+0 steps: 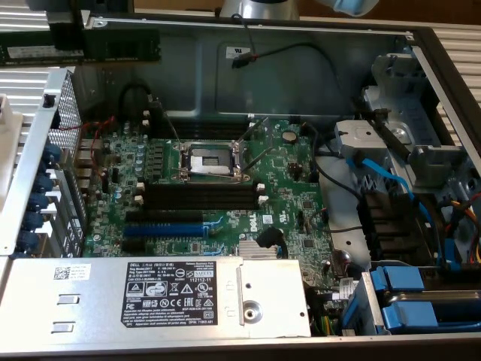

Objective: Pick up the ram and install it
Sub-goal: 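Pick up the ram and move it above insertion slot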

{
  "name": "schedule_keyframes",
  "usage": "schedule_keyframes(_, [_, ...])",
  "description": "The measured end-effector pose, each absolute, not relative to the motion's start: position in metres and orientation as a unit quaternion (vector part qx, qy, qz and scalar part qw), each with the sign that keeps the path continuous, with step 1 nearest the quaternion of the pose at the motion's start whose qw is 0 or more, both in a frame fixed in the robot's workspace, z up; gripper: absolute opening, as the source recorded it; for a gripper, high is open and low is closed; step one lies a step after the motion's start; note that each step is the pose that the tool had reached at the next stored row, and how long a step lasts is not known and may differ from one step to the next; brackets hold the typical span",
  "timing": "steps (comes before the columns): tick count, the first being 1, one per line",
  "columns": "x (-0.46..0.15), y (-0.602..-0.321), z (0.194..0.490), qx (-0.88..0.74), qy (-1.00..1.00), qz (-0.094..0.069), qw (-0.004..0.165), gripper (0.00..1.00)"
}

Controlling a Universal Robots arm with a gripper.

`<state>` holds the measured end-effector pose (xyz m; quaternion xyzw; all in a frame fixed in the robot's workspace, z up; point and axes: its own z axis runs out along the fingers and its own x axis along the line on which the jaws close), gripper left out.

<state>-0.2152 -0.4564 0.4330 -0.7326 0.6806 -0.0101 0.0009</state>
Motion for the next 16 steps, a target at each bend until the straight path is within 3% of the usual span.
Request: schedule_keyframes(16, [-0.164, -0.455, 0.435, -0.732, 0.682, -0.017, -0.007, 0.15])
